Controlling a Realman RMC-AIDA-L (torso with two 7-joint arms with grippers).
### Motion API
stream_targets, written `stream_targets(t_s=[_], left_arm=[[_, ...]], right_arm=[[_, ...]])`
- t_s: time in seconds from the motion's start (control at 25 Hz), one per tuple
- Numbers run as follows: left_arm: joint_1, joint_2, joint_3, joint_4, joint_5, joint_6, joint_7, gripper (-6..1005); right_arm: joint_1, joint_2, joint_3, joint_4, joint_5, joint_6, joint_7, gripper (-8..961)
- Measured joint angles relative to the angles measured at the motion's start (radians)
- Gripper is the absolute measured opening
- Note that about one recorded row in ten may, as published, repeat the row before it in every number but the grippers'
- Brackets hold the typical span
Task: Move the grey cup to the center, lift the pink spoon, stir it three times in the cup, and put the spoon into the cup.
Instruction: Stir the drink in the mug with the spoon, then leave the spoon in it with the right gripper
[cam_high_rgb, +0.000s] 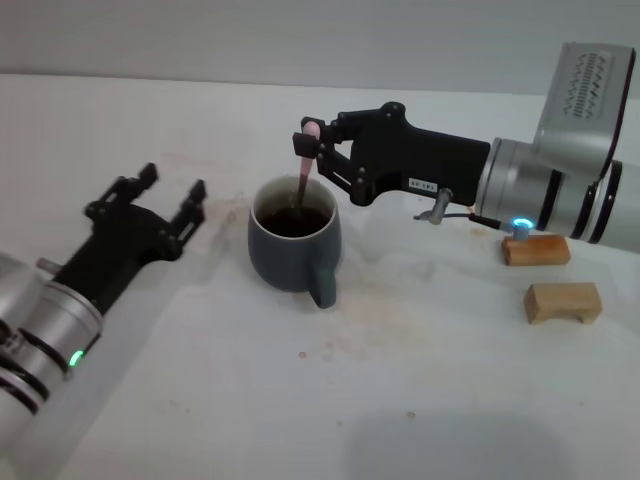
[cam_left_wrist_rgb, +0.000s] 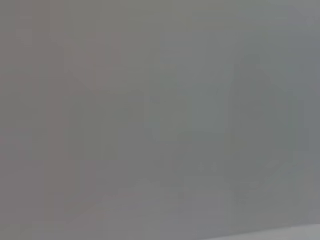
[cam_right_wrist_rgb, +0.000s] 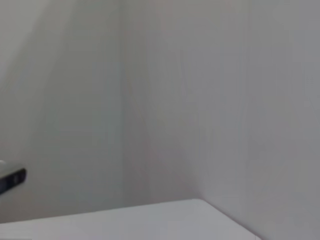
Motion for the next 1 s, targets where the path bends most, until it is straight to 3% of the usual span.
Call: stream_targets(t_s=[0.24, 1.0], left_arm=[[0.026, -0.003, -0.058, -0.002, -0.001, 0.067, 0.004, 646], [0.000, -0.007, -0.052, -0.003, 0.000, 0.061, -0.004, 645]], right_arm=[[-0.011, 0.002, 0.001, 0.002, 0.000, 0.020, 0.001, 109], [0.012, 0.003, -0.009, 0.009, -0.002, 0.093, 0.031, 109]])
